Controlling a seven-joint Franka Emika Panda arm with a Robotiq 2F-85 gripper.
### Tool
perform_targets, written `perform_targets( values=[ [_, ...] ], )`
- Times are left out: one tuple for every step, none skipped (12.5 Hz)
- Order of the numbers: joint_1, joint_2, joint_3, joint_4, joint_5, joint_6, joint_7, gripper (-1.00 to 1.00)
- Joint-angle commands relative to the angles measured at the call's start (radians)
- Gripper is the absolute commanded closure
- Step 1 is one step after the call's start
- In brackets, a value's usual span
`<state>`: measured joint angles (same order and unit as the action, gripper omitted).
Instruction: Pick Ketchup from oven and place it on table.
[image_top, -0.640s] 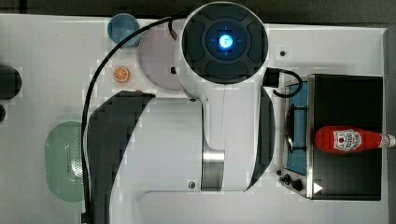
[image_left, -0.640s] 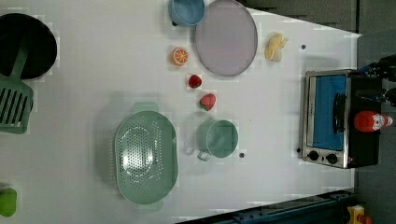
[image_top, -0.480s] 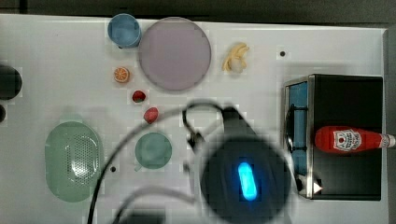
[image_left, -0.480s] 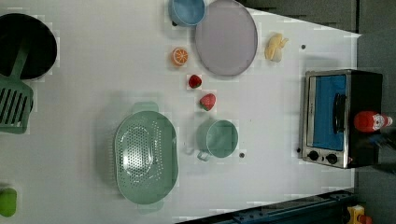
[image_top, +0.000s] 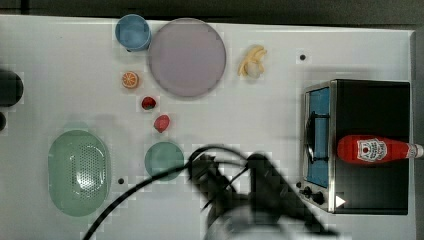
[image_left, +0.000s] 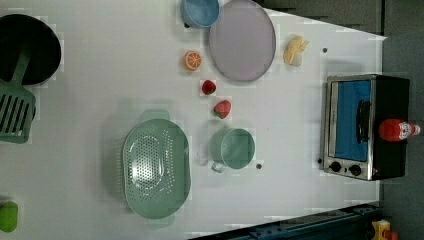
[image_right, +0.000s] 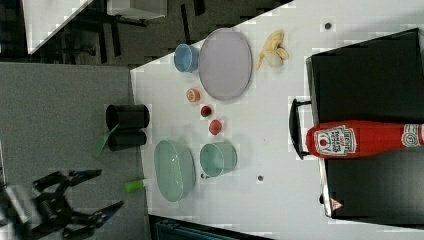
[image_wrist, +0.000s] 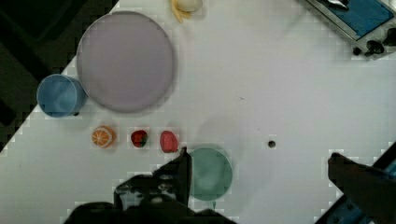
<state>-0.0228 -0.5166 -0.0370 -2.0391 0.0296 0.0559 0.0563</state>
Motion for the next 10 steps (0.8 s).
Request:
perform_targets(
  values=[
    [-0.053,0.121,-0.129,-0.036,-0.024,0.006,-0.045,-1.0],
    [-0.058,0.138,-0.16,-0.036,-0.024,0.05,-0.048,-1.0],
    [-0.061,0.156,-0.193,-0.036,-0.031,0.113,-0.053,-1.0],
    [-0.067,0.196,-0.25,-0.036,-0.063,0.213,-0.055,-1.0],
    [-0.068,0.216,-0.273,-0.036,-0.075,0.238,-0.055,-1.0],
    [-0.07,0.246,-0.303,-0.035,-0.079,0.271,-0.055,-1.0],
    [-0.071,0.285,-0.341,-0.035,-0.079,0.324,-0.055,-1.0],
    [-0.072,0.313,-0.366,-0.034,-0.081,0.377,-0.055,-1.0],
    [-0.074,0.344,-0.392,-0.033,-0.081,0.429,-0.055,-1.0],
    [-0.075,0.376,-0.415,-0.033,-0.081,0.475,-0.055,-1.0]
  ],
)
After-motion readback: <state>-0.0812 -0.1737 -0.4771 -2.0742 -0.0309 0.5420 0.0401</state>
